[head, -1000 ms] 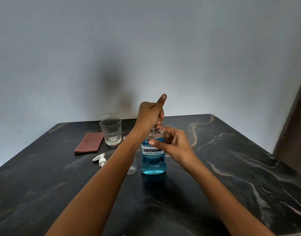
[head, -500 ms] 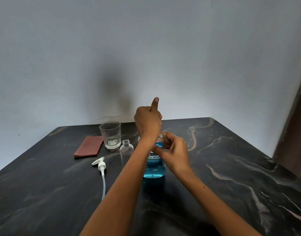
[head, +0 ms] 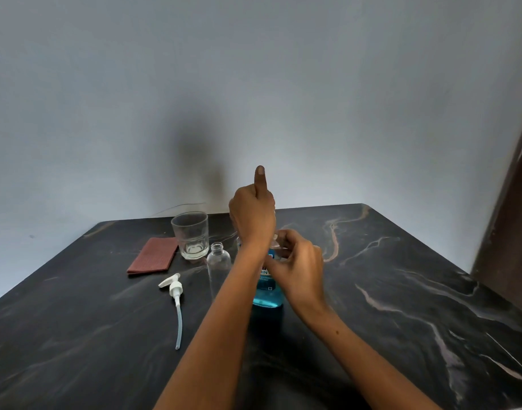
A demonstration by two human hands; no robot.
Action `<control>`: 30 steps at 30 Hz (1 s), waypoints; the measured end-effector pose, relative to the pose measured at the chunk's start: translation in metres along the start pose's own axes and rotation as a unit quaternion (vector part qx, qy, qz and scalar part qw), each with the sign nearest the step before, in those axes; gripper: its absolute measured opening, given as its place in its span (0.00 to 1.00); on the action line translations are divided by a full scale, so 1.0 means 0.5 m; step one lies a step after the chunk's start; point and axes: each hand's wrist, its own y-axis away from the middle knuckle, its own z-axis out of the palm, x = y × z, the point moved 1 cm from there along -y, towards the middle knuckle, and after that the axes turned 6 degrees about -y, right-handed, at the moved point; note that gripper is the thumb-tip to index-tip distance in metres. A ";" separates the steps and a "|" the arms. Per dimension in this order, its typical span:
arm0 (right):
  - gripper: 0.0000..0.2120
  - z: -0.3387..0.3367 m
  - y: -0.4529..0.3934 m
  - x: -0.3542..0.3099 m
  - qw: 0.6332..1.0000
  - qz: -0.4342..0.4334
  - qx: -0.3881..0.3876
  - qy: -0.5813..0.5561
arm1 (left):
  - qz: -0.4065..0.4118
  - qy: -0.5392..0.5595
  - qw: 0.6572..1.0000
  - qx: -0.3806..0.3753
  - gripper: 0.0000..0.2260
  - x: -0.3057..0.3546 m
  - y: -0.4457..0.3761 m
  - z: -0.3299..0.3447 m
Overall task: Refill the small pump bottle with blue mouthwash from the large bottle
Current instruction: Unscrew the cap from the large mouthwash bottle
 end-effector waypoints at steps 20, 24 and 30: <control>0.24 -0.005 -0.006 0.027 0.996 0.032 0.000 -0.085 | 0.104 -0.017 0.984 -0.143 0.14 -0.033 -0.003 -0.103; 0.21 -0.003 -0.009 0.028 0.997 0.032 0.005 -0.066 | 0.100 -0.021 0.991 -0.085 0.14 -0.025 0.013 -0.087; 0.21 0.000 -0.010 0.033 0.998 0.021 0.007 -0.053 | 0.083 -0.056 0.989 -0.112 0.16 -0.019 0.018 -0.081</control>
